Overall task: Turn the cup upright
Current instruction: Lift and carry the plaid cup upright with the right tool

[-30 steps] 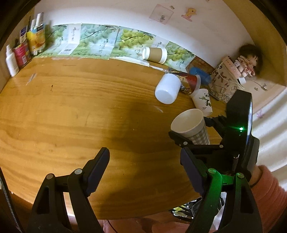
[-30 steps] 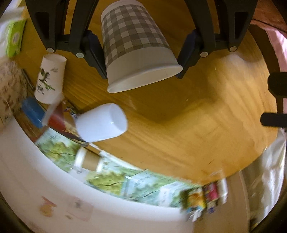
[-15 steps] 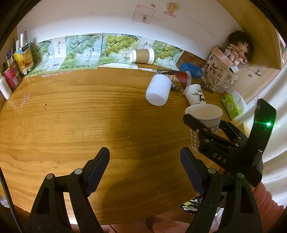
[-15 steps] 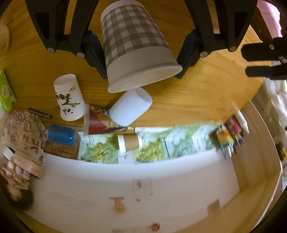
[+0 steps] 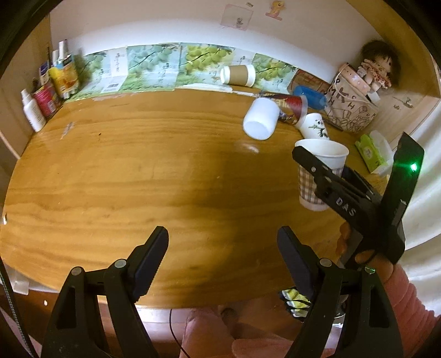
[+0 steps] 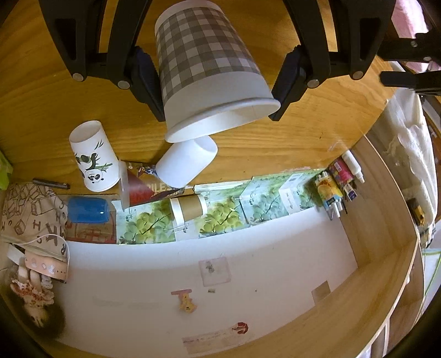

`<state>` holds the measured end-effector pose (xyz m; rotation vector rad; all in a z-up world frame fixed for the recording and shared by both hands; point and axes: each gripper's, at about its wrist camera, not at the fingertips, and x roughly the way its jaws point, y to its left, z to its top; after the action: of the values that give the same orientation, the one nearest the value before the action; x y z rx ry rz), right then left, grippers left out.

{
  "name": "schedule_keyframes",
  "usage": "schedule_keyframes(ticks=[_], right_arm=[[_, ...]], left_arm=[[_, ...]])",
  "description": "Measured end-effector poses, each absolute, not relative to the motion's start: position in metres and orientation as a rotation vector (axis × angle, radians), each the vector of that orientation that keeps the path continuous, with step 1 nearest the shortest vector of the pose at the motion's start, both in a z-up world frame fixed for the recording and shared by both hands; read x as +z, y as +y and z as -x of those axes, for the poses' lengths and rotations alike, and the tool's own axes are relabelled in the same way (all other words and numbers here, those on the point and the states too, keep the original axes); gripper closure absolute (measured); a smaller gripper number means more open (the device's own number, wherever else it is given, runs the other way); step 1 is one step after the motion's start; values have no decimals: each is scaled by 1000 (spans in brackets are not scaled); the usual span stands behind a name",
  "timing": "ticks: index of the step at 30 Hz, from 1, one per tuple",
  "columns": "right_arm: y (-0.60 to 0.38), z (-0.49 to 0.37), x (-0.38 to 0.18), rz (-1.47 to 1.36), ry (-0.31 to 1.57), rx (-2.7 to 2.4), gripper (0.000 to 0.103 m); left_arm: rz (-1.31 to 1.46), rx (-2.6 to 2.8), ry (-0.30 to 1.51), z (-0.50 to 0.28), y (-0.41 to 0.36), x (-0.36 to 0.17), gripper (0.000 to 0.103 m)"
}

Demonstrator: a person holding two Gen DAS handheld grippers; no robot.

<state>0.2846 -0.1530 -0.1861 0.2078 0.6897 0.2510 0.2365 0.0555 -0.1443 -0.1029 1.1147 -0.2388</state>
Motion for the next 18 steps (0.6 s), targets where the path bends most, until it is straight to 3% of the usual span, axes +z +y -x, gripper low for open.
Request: schedule_keyframes(ticks=[18], right_arm=[[-147, -255, -206, -193, 674, 232, 28]], left_arm=[[74, -166, 1127, -186, 65, -153, 19]])
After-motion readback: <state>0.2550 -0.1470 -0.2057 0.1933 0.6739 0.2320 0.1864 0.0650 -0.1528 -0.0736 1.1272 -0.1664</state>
